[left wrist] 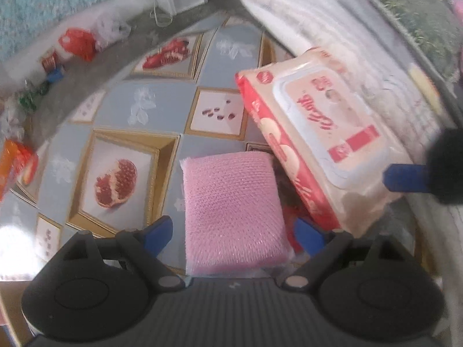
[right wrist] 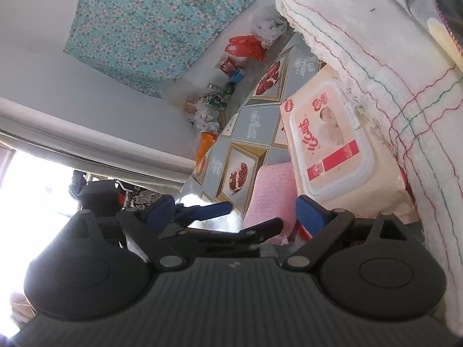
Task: Organize soft objects
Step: 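Grasp the pink sponge with the left tool and lift it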
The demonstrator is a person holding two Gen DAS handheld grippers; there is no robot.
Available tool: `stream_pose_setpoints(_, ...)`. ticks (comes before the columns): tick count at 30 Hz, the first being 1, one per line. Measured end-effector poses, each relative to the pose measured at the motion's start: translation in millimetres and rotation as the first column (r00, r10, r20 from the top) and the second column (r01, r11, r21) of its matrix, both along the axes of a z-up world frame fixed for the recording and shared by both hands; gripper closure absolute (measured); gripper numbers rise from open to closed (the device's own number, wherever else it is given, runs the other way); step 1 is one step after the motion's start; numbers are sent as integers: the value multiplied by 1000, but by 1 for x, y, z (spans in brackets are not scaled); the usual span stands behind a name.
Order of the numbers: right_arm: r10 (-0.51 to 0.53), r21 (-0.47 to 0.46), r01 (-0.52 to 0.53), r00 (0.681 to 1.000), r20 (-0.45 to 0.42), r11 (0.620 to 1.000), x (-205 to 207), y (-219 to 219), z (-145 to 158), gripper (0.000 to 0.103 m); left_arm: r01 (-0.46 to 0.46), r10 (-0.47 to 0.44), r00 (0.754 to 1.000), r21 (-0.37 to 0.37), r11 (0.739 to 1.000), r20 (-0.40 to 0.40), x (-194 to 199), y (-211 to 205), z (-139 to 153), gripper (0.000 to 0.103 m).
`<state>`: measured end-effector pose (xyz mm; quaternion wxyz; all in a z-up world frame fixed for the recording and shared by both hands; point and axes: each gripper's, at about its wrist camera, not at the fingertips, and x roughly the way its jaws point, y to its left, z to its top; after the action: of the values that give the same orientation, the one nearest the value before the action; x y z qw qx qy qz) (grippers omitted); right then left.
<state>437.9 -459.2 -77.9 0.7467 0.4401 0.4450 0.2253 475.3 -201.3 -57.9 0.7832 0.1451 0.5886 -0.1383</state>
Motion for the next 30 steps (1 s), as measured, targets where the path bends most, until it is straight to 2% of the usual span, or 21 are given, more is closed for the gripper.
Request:
stream_pose_setpoints(5, -9, 27, 9, 1000, -7, 1000, 4, -5, -11, 11, -58, 54, 996, -43, 997, -72, 15, 7, -18, 13)
stream_pose_setpoints(7, -15, 35, 15, 1000, -10, 999, 4, -6, -16, 11, -65, 60, 995, -58, 996, -81, 17, 10, -24, 19)
stream_pose_setpoints(11, -30, 39, 30, 1000, -11, 999, 2, -8, -20, 11, -79, 75, 996, -88, 993, -51, 14, 14, -25, 21)
stream_pose_setpoints(18, -107, 63, 105, 994, 26, 992, -4, -18, -17, 11, -112, 119, 993, -204, 973, 24, 9, 28, 7, 21)
stream_pose_setpoints(22, -135, 64, 134, 991, 4, 989, -6, -21, -23, 11, -101, 117, 993, -311, 945, 33, -5, 36, 29, 21)
stream_pose_setpoints(28, -122, 79, 124, 992, -33, 989, -14, -15, -32, 12, -24, 43, 998, -345, 938, 48, -47, 28, 46, 21)
stream_pose_setpoints(30, -104, 96, 107, 994, -35, 990, -16, -11, -34, 17, 2, 22, 998, -351, 937, 63, -60, 25, 50, 21)
